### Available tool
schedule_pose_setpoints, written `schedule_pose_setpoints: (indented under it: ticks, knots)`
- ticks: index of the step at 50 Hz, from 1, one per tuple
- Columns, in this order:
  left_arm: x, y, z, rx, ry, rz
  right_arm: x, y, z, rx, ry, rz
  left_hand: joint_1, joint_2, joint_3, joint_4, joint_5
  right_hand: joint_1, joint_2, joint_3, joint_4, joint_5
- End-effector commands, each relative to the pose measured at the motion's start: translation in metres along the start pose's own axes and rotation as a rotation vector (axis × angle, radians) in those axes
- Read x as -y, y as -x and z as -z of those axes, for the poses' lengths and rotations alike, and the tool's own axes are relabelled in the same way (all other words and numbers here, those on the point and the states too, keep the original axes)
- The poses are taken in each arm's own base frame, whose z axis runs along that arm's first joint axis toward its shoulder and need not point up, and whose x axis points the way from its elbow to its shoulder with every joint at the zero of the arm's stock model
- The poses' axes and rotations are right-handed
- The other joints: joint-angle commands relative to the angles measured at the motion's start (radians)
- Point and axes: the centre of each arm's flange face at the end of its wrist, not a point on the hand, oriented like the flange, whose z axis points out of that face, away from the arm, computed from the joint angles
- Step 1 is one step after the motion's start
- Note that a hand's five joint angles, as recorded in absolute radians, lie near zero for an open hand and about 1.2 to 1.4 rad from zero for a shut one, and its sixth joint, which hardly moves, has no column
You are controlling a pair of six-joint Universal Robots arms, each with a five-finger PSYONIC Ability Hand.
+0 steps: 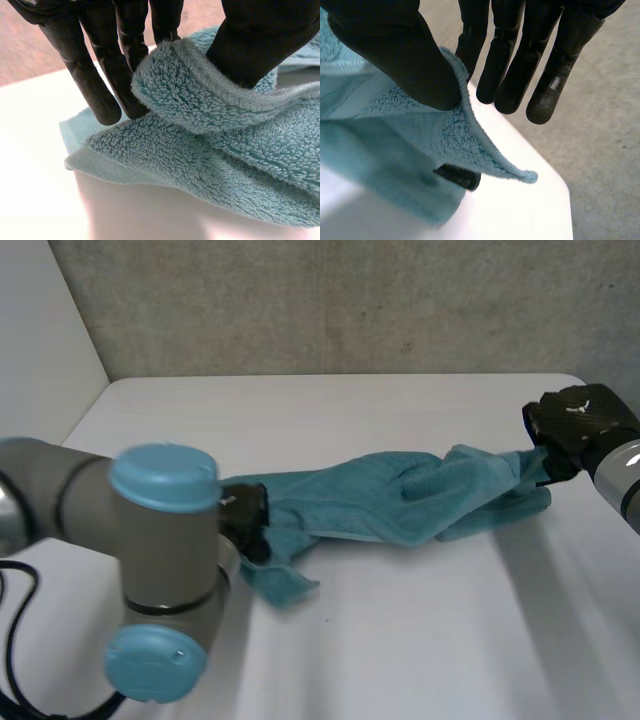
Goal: Fold the laundry
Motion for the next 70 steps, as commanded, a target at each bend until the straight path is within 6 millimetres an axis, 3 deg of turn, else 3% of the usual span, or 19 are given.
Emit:
schedule_pose_setpoints:
  ticks: [1, 5, 8, 12, 15, 17, 18, 21, 26, 32, 33, 35, 38, 44, 48, 50, 53, 58, 70]
  knots:
    - [0.017, 0.037, -0.006, 0.089, -0.017, -0.124, -0.017, 0.017, 0.016, 0.171, 0.224, 0.168, 0.36, 0.248, 0.211, 0.21, 0.261, 0.431, 0.232, 0.217, 0.208, 0.241]
    - [0.008, 0.051, -0.025, 0.128, 0.028, -0.191, -0.029, 0.022, 0.008, 0.218, 0.274, 0.21, 0.36, 0.248, 0.211, 0.21, 0.261, 0.431, 0.232, 0.217, 0.208, 0.241]
    - [0.006, 0.054, -0.04, 0.143, 0.035, -0.256, -0.035, 0.021, -0.013, 0.208, 0.265, 0.202, 0.36, 0.248, 0.211, 0.21, 0.261, 0.431, 0.232, 0.217, 0.208, 0.241]
    - [0.025, 0.051, -0.055, 0.144, -0.031, -0.319, -0.018, 0.01, -0.045, 0.119, 0.162, 0.172, 0.36, 0.248, 0.211, 0.21, 0.261, 0.431, 0.232, 0.217, 0.208, 0.241]
    - [0.078, 0.043, -0.069, 0.143, -0.258, -0.381, 0.014, -0.008, -0.063, 0.006, 0.04, 0.149, 0.36, 0.248, 0.211, 0.21, 0.261, 0.431, 0.232, 0.217, 0.208, 0.241]
    - [0.109, 0.04, -0.069, 0.152, -0.396, -0.407, 0.073, -0.039, -0.073, -0.19, -0.177, 0.099, 0.36, 0.248, 0.211, 0.21, 0.261, 0.431, 0.232, 0.217, 0.208, 0.241]
    - [0.109, 0.04, -0.069, 0.152, -0.396, -0.407, 0.087, -0.046, -0.073, -0.237, -0.242, 0.084, 0.36, 0.248, 0.211, 0.21, 0.261, 0.431, 0.232, 0.217, 0.208, 0.241]
    - [0.206, 0.044, -0.037, 0.254, -0.843, -0.467, 0.132, -0.072, -0.068, -0.391, -0.474, 0.036, 0.36, 0.248, 0.211, 0.21, 0.261, 0.431, 0.232, 0.217, 0.208, 0.241]
    - [0.248, 0.051, -0.009, 0.324, -1.079, -0.435, 0.165, -0.087, -0.038, -0.474, -0.63, 0.036, 0.36, 0.248, 0.211, 0.21, 0.261, 0.431, 0.232, 0.217, 0.208, 0.241]
    - [0.221, 0.057, -0.023, 0.308, -0.975, -0.463, 0.134, -0.062, -0.037, -0.36, -0.545, 0.034, 0.36, 0.248, 0.211, 0.21, 0.261, 0.431, 0.232, 0.217, 0.208, 0.241]
    - [0.206, 0.061, -0.031, 0.301, -0.92, -0.476, 0.111, -0.042, -0.037, -0.275, -0.485, 0.04, 0.36, 0.248, 0.211, 0.21, 0.261, 0.431, 0.232, 0.217, 0.208, 0.241]
    - [0.188, 0.066, -0.038, 0.298, -0.862, -0.49, 0.105, -0.034, -0.035, -0.244, -0.471, 0.039, 0.36, 0.248, 0.211, 0.21, 0.261, 0.431, 0.232, 0.217, 0.208, 0.241]
    - [0.147, 0.07, -0.052, 0.267, -0.738, -0.513, 0.064, 0.004, -0.031, -0.097, -0.369, 0.032, 0.36, 0.248, 0.211, 0.21, 0.261, 0.431, 0.232, 0.217, 0.208, 0.241]
    - [0.057, 0.071, -0.068, 0.179, -0.483, -0.56, 0.015, 0.038, -0.023, 0.034, -0.231, 0.02, 0.36, 0.248, 0.211, 0.21, 0.261, 0.431, 0.232, 0.217, 0.208, 0.241]
    - [0.02, 0.071, -0.065, 0.14, -0.373, -0.581, -0.024, 0.059, -0.025, 0.097, -0.112, 0.004, 0.187, 0.075, 0.039, 0.038, 0.089, 0.431, 0.232, 0.217, 0.208, 0.241]
    - [0.006, 0.07, -0.059, 0.12, -0.321, -0.594, -0.029, 0.06, -0.027, 0.098, -0.093, 0.001, 0.053, -0.059, -0.095, -0.096, -0.045, 0.431, 0.232, 0.217, 0.208, 0.241]
    - [0.001, 0.07, -0.054, 0.11, -0.295, -0.599, -0.031, 0.058, -0.027, 0.092, -0.086, -0.004, -0.045, -0.157, -0.193, -0.194, -0.143, 0.431, 0.232, 0.217, 0.208, 0.241]
    - [0.007, 0.067, -0.035, 0.083, -0.25, -0.597, -0.021, 0.051, -0.021, 0.072, -0.11, -0.011, -0.479, -0.591, -0.627, -0.628, -0.577, 0.431, 0.232, 0.217, 0.208, 0.241]
    - [0.017, 0.061, -0.016, 0.057, -0.249, -0.453, 0.008, 0.036, -0.001, 0.061, -0.127, -0.041, -0.565, -0.677, -0.713, -0.714, -0.663, 0.431, 0.232, 0.217, 0.208, 0.241]
